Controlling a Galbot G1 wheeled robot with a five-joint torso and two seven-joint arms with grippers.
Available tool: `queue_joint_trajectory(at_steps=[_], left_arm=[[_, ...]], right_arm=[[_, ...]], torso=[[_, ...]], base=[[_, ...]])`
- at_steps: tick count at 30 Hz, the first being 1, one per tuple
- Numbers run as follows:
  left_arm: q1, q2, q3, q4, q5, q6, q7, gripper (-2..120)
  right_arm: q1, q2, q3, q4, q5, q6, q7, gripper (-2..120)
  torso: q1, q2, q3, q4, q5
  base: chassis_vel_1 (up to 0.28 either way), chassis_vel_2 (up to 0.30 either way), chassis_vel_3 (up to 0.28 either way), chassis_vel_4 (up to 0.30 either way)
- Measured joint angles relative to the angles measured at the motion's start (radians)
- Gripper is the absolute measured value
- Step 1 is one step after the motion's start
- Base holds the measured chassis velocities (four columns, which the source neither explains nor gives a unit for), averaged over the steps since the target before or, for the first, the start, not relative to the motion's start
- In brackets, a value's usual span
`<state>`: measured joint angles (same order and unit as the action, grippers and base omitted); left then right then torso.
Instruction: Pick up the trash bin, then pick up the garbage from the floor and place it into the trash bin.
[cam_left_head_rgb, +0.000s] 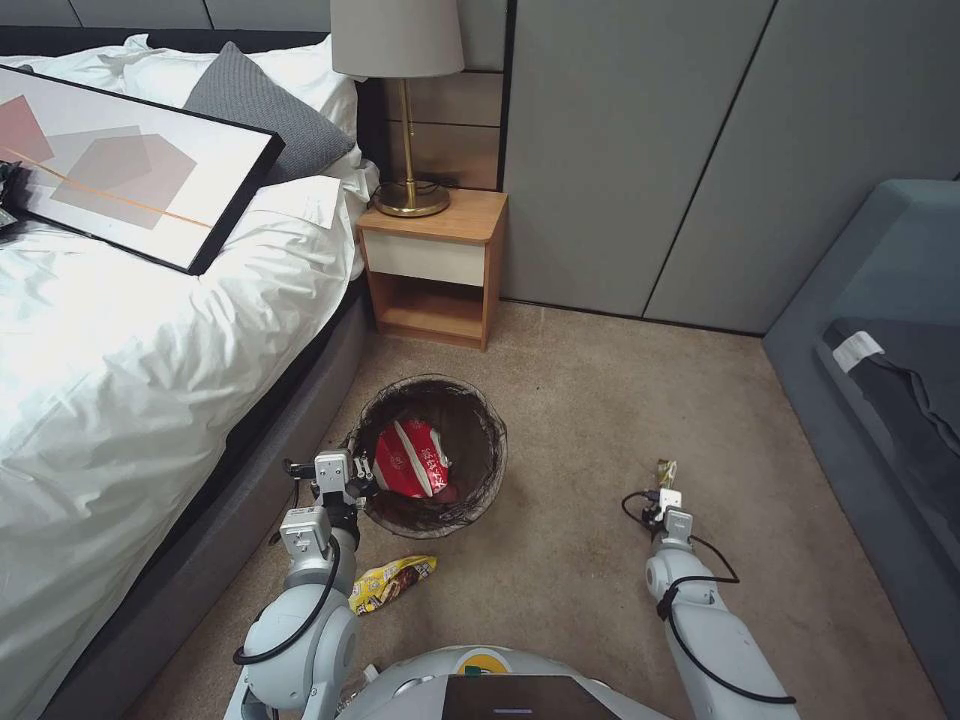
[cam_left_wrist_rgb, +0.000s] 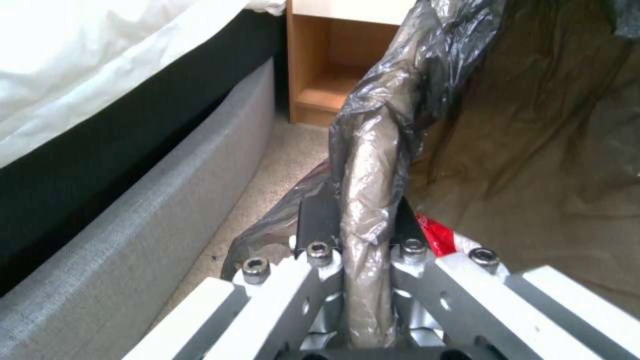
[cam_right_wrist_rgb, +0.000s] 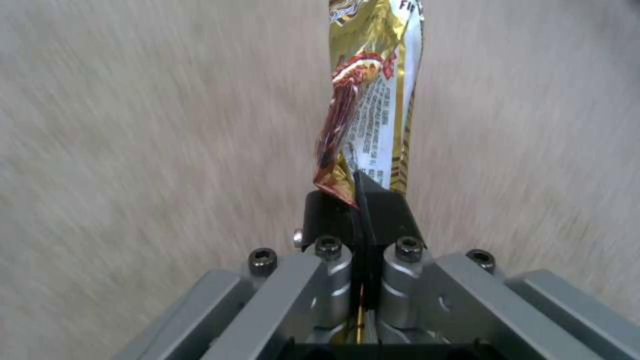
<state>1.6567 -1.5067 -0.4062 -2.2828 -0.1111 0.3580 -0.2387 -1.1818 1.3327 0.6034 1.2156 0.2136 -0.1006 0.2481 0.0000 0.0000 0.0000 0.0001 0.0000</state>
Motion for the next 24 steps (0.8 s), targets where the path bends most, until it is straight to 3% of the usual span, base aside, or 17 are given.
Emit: queue_joint_trajectory(at_steps=[1,8,9,12,15,19,24], left_arm=[[0.000,0.000,0.000,0.000,0.000,0.000,0.000,0],[-0.002,-0.005,0.004,0.005,0.001,0.000,0.000,0],[-0.002,-0.005,0.004,0.005,0.001,0.000,0.000,0],[0.000,-0.005,0.006,0.006,0.001,0.000,0.000,0],[0.003,-0.005,0.011,0.009,0.003,0.000,0.000,0],[0.002,-0.008,0.015,0.013,0.005,-0.001,0.001,0],[0.000,-0.007,0.018,0.015,0.005,-0.001,0.002,0]], right_arm=[[0.000,0.000,0.000,0.000,0.000,0.000,0.000,0],[-0.133,0.014,-0.017,0.357,-0.016,0.071,0.000,0],[-0.133,0.014,-0.017,0.357,-0.016,0.071,0.000,0],[-0.178,0.020,-0.057,0.536,-0.034,0.187,-0.071,0],[-0.200,0.020,-0.094,0.631,-0.056,0.255,-0.132,0],[-0.228,0.015,-0.166,0.776,-0.085,0.305,-0.238,0],[-0.232,0.003,-0.244,0.886,-0.098,0.307,-0.287,0]], torso=[[0.000,0.000,0.000,0.0000,0.0000],[0.000,0.000,0.000,-0.0002,-0.0001],[0.000,0.000,0.000,-0.0002,-0.0001],[0.000,0.000,0.000,0.0002,-0.0002],[0.000,0.000,0.000,0.0001,-0.0002],[0.000,0.000,0.000,0.0000,-0.0002],[0.000,0.000,0.000,-0.0002,-0.0002]], base=[[0.000,0.000,0.000,0.000],[0.000,0.000,0.000,0.000],[0.000,0.000,0.000,0.000],[0.000,0.000,0.000,0.000],[0.000,0.000,0.000,0.000],[0.000,0.000,0.000,0.000],[0.000,0.000,0.000,0.000]])
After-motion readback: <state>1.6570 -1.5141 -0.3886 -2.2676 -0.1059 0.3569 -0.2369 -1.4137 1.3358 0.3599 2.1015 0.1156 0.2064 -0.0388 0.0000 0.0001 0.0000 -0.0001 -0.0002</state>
